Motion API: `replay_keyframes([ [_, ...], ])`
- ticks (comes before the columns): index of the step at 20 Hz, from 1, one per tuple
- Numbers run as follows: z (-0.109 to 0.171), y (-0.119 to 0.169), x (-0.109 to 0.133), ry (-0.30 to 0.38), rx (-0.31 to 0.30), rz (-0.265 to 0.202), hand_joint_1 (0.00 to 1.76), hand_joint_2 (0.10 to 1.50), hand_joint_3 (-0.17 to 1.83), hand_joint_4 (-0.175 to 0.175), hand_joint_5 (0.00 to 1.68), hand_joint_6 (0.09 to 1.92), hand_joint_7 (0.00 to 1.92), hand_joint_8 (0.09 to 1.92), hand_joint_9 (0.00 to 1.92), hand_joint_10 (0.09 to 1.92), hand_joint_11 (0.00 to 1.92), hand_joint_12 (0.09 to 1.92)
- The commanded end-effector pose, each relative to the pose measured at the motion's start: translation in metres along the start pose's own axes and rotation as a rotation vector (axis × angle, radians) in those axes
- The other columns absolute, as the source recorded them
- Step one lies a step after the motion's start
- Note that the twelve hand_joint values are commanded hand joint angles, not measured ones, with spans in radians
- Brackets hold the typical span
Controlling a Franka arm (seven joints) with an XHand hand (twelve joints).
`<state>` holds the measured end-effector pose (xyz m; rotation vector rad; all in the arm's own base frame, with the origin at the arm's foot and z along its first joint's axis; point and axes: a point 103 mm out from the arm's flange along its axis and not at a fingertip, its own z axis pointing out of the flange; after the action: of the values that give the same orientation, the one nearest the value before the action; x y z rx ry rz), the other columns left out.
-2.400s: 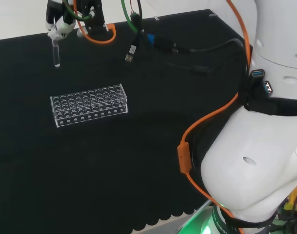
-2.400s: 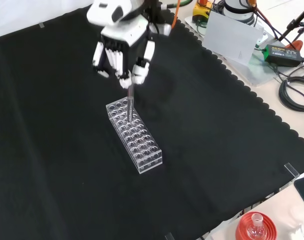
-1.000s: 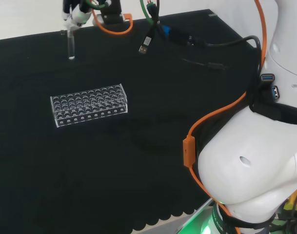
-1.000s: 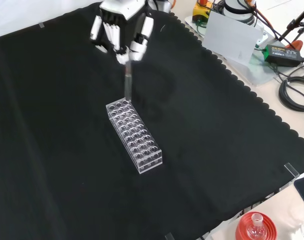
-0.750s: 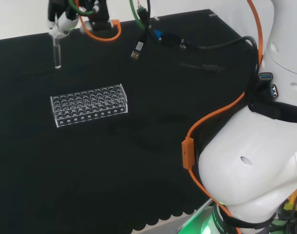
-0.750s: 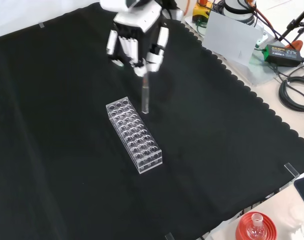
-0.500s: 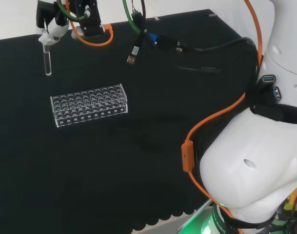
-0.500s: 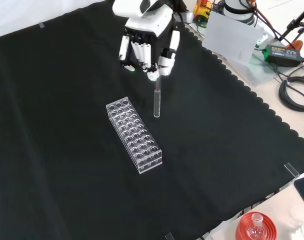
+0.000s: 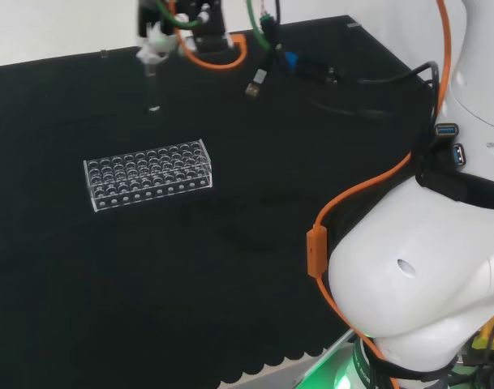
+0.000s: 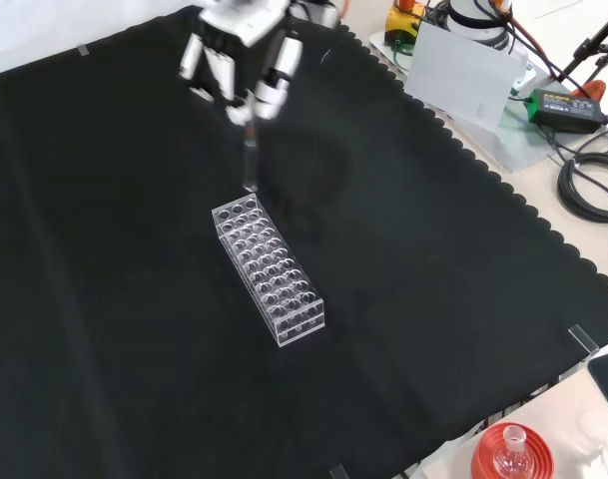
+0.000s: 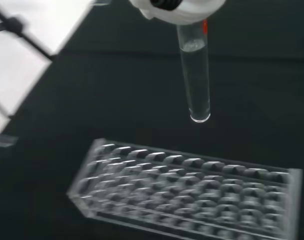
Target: Shake the test tube.
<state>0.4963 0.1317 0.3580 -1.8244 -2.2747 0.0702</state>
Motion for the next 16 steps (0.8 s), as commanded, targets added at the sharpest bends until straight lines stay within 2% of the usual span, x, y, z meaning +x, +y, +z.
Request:
replay_keyframes([
  [1, 0.001, -0.005, -0.023, -0.014, -0.002, 0.058, 1.42, 1.02, -0.17, -0.175, 1.37, 0.32, 1.48, 0.43, 1.42, 0.09, 0.55, 1.32],
  [8, 0.003, 0.005, 0.018, 0.030, -0.007, -0.026, 1.42, 1.02, -0.17, -0.175, 1.37, 0.32, 1.48, 0.43, 1.42, 0.09, 0.55, 1.32],
  [16, 0.006, 0.007, 0.028, 0.040, -0.001, -0.050, 1.42, 1.02, -0.17, -0.175, 1.37, 0.32, 1.48, 0.43, 1.42, 0.09, 0.55, 1.32],
])
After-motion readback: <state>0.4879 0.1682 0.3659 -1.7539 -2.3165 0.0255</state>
